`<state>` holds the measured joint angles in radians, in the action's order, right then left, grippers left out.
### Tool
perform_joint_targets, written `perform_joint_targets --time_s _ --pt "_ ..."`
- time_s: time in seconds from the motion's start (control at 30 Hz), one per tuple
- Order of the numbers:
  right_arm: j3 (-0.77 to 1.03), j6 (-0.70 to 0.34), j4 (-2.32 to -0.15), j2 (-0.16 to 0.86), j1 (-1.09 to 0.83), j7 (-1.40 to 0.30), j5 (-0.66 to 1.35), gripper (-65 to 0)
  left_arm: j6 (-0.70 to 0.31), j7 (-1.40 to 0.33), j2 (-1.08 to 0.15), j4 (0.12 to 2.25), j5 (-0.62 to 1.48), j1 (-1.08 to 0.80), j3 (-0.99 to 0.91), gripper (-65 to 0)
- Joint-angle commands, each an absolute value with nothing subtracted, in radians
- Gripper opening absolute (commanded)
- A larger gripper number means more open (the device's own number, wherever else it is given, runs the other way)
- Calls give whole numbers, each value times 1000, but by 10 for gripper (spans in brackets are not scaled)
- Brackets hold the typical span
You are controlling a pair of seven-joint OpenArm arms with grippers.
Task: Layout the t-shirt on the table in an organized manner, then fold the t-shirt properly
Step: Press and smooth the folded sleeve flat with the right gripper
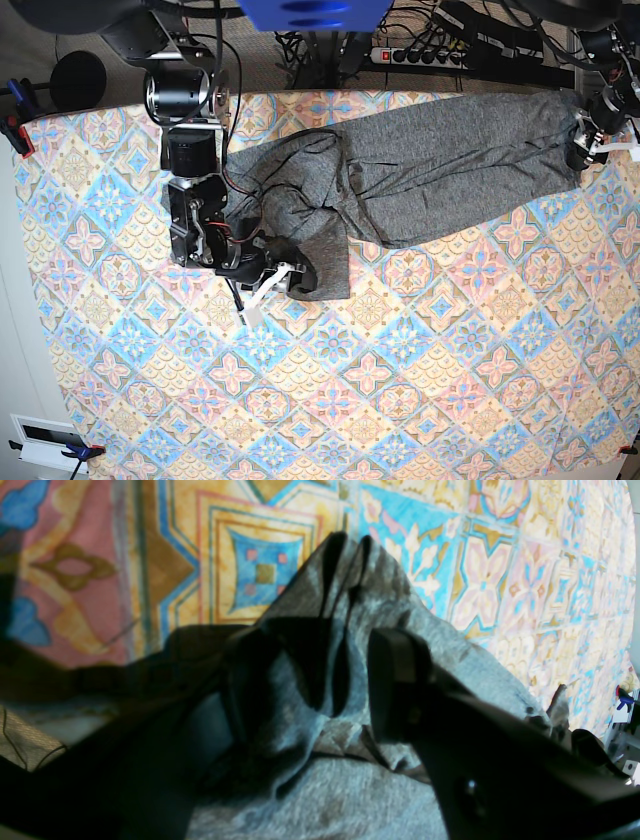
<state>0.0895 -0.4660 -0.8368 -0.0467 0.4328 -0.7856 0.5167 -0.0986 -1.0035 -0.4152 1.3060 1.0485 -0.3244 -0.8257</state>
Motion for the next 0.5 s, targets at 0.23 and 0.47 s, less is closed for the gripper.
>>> perform_joint_targets --time_s 0.23,0.47 --pt "77 -461 -834 -67 441 -845 486 -487 -99 -1007 -433 1316 1049 -328 -832 -326" --pt "77 -461 -860 -64 437 -851 487 -636 -99 -1006 -433 1314 1049 -328 -832 -326"
